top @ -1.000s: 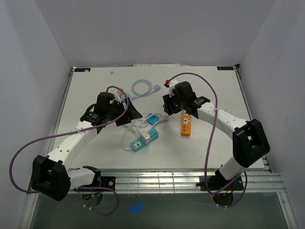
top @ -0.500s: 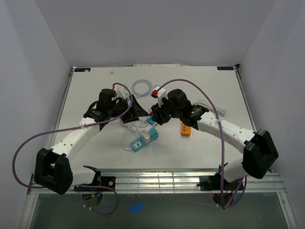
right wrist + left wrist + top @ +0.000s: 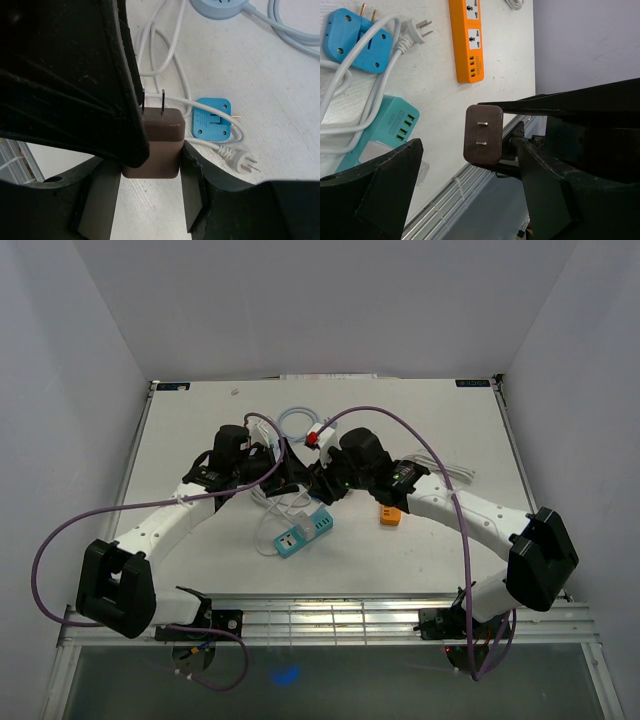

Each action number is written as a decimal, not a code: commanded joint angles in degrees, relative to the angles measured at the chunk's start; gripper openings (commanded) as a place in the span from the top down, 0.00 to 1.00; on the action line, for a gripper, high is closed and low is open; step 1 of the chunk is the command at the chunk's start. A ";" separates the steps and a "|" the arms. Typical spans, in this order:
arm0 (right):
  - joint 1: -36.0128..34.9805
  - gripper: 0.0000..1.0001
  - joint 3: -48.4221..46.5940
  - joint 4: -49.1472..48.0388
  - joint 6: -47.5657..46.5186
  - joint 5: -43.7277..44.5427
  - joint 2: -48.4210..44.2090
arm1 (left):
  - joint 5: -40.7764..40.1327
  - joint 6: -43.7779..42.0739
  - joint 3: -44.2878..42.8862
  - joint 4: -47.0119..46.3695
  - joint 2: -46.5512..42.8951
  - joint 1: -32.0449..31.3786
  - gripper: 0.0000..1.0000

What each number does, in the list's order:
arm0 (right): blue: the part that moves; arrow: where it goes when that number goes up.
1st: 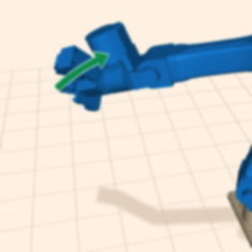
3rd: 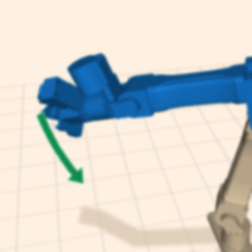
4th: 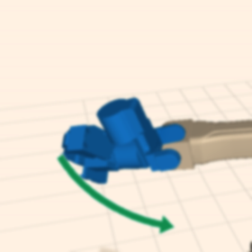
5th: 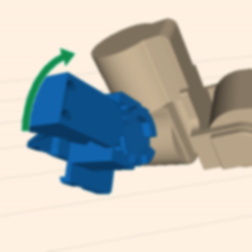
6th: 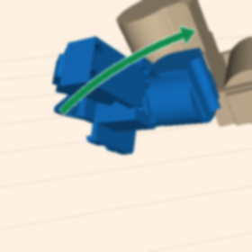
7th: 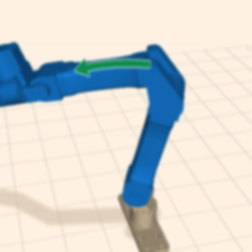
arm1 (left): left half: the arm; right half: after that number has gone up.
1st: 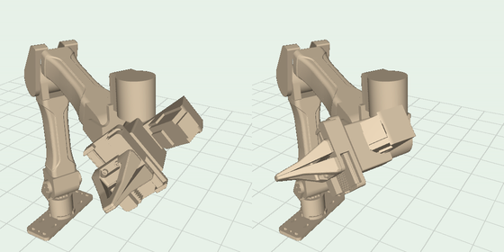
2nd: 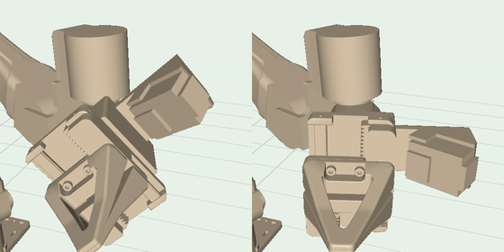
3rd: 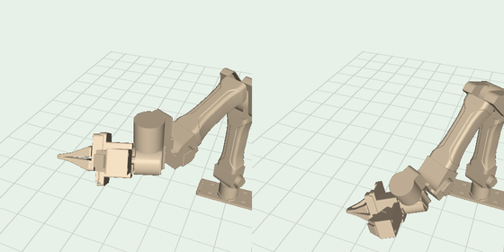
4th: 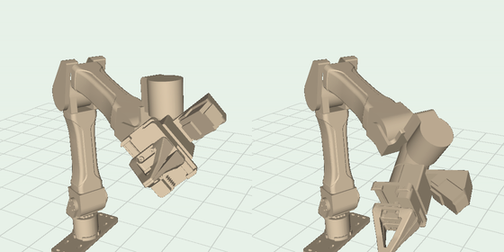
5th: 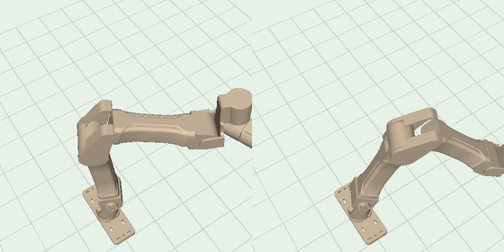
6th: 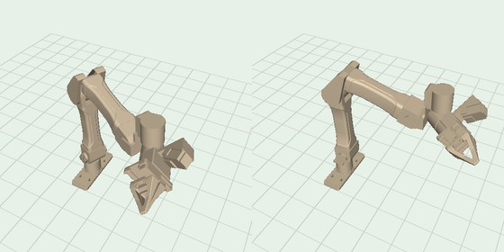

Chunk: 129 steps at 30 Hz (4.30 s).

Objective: Insert the plug

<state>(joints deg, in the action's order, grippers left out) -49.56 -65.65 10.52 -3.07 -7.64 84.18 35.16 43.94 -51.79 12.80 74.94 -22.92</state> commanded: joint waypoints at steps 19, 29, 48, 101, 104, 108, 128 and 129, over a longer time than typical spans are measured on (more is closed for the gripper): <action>-0.89 0.46 -0.71 -2.61 -1.59 -0.89 -1.30 | 5.18 1.94 2.04 -7.43 0.83 -0.55 0.92; -0.19 0.07 5.44 -3.76 -0.36 -1.23 -7.71 | 6.59 2.29 6.08 -14.27 -1.63 1.29 1.00; 6.75 0.18 14.59 -24.85 28.54 -18.56 -22.75 | 6.33 18.36 17.95 -46.00 -18.76 2.88 1.00; 5.00 0.67 19.24 -57.11 61.43 -19.08 -10.09 | 1.85 26.99 26.30 -61.05 -20.18 2.79 1.00; 4.91 0.72 19.24 -57.98 62.30 -19.69 -9.65 | 2.02 26.98 26.30 -61.05 -19.57 2.70 1.00; 4.82 0.87 19.15 -58.95 62.22 -20.14 -9.82 | 3.25 26.55 25.95 -61.05 -18.78 2.79 1.00; 5.00 0.92 8.27 -20.84 45.18 -10.03 -12.39 | -17.53 0.98 10.41 -3.33 -28.53 3.76 0.08; 4.91 0.92 6.34 -17.50 42.04 -9.68 -11.33 | -19.41 0.45 9.52 -0.87 -28.88 3.84 0.07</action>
<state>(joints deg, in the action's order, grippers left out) -44.34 -52.10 -18.39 47.09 -20.43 71.59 26.15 50.11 -37.71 -3.07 48.58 -19.55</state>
